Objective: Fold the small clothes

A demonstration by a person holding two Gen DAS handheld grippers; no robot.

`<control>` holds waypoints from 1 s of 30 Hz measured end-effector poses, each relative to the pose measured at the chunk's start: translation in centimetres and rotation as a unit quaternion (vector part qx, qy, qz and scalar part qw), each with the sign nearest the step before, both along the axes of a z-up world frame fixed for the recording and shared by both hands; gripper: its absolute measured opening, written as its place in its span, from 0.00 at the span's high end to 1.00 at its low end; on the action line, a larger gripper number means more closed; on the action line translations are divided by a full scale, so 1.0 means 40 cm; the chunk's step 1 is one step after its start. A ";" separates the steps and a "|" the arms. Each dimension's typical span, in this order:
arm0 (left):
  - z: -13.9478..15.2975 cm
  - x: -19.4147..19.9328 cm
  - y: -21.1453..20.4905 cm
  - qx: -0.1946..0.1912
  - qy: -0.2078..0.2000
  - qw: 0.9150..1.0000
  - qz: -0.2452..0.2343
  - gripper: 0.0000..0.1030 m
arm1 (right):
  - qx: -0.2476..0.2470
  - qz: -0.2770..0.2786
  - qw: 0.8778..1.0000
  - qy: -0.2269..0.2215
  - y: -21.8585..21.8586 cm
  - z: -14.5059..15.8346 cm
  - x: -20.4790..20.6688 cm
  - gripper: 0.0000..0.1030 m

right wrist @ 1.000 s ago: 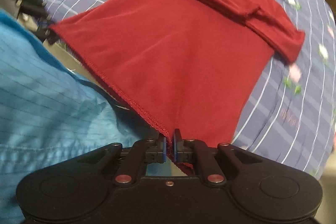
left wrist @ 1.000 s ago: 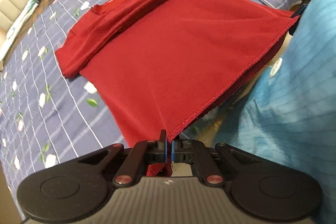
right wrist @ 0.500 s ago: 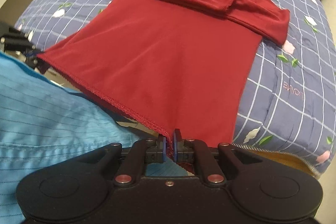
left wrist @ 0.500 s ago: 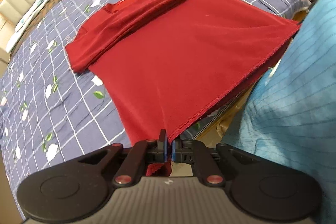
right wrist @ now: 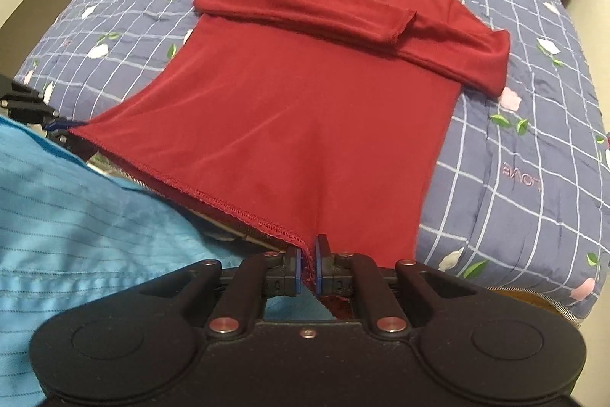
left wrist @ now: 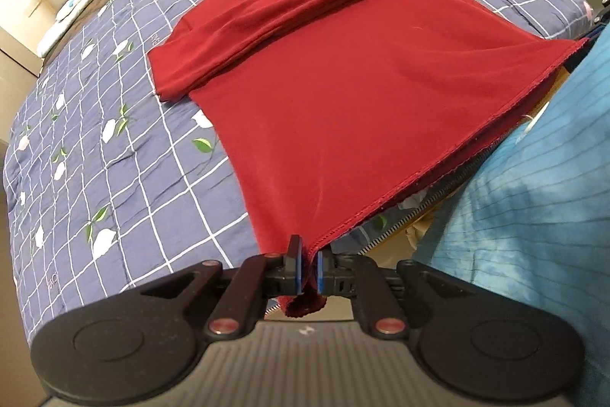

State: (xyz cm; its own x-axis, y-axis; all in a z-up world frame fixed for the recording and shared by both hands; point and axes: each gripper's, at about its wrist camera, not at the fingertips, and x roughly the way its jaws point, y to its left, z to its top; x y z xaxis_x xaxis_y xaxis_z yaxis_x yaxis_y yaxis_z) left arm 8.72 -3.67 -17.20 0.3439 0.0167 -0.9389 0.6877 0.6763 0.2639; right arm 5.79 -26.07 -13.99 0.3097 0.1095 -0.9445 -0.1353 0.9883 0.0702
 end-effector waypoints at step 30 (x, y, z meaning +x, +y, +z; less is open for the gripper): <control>0.114 0.745 -0.230 -0.050 -0.077 0.992 0.089 0.95 | -0.060 0.054 0.990 -0.114 -0.181 0.069 0.693 0.93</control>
